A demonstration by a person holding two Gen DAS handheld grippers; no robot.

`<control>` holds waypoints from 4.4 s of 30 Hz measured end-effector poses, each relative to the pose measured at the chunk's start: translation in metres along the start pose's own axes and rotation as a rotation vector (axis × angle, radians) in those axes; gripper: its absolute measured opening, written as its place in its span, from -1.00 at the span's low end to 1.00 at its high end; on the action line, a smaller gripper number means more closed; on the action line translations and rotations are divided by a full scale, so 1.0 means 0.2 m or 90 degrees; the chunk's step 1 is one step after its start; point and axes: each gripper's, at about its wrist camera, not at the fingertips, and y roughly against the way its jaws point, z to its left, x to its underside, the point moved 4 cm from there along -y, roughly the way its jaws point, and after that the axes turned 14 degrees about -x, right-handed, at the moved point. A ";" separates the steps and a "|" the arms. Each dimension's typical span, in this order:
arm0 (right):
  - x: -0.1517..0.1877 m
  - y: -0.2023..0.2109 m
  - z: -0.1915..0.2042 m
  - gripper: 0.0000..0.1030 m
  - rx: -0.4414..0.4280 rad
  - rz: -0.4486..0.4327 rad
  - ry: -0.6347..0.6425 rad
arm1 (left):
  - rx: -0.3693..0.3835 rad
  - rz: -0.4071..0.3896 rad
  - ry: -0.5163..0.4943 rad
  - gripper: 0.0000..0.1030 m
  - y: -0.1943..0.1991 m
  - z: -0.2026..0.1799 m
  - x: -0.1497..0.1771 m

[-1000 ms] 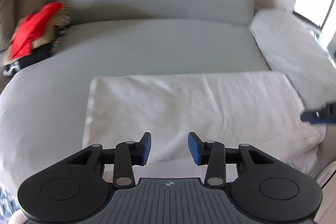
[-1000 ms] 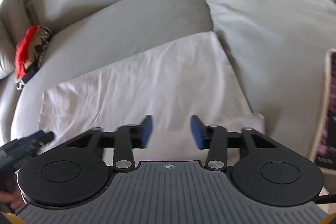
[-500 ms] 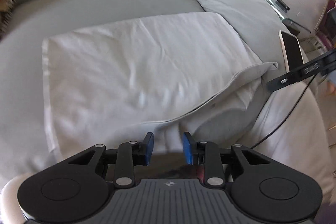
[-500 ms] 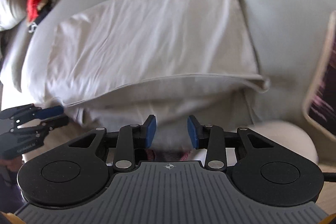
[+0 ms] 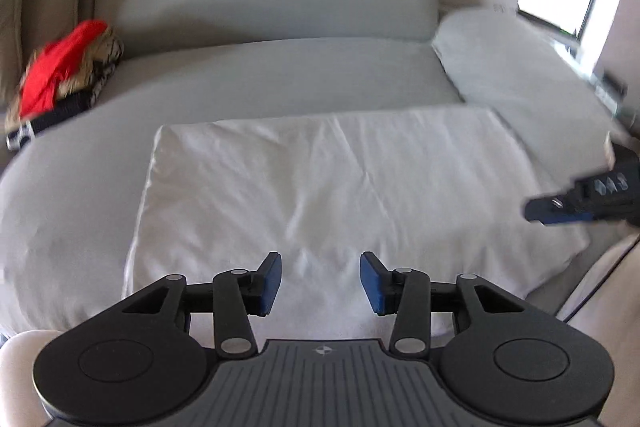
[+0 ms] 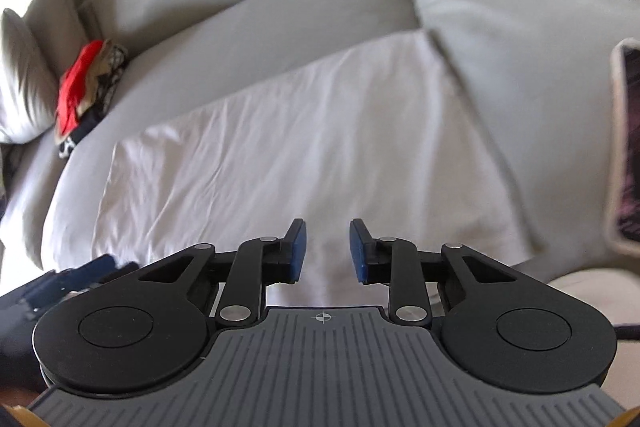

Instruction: Fold clothes

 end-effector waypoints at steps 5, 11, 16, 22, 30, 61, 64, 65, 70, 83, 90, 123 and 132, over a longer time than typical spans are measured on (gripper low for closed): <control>0.16 -0.06 0.03 -0.39 0.028 0.015 0.018 | 0.004 0.080 0.023 -0.05 -0.03 -0.01 0.18; 0.22 0.04 0.05 -0.32 0.004 0.027 -0.010 | 0.052 0.123 0.060 -0.05 0.04 0.13 0.22; 0.17 0.07 0.09 -0.22 -0.032 -0.012 -0.010 | 0.031 0.068 0.162 -0.02 0.11 0.36 0.08; 0.13 0.05 0.12 -0.23 -0.041 -0.052 -0.008 | 0.002 0.045 0.217 -0.01 0.10 0.50 -0.05; 0.02 0.05 0.05 -0.22 -0.046 -0.094 -0.018 | 0.020 0.061 0.239 -0.01 -0.02 0.48 -0.14; 0.00 -0.31 0.20 -0.12 -0.052 0.006 0.034 | 0.309 0.120 0.609 -0.05 -0.83 0.99 -0.28; 0.01 -0.31 0.20 -0.10 -0.050 0.009 0.033 | 0.359 0.147 0.638 -0.05 -0.90 0.97 -0.28; 0.01 -0.32 0.20 -0.10 -0.050 0.010 0.035 | 0.366 0.149 0.646 -0.03 -0.92 0.97 -0.28; 0.01 -0.32 0.20 -0.08 -0.052 0.013 0.034 | 0.371 0.145 0.672 0.00 -0.99 0.94 -0.31; 0.00 -0.34 0.18 -0.08 -0.052 0.012 0.044 | 0.222 0.078 0.696 -0.01 -0.91 1.16 -0.28; 0.00 -0.34 0.18 -0.01 -0.059 0.004 0.044 | 0.136 0.084 0.588 0.01 -0.71 1.21 -0.30; -0.06 0.01 -0.12 0.01 -0.066 -0.033 0.021 | -0.087 0.053 0.008 0.33 -0.01 -0.07 -0.13; -0.36 -0.19 -0.26 0.01 -0.115 -0.049 -0.029 | -0.092 0.076 -0.006 0.34 -0.12 -0.19 -0.14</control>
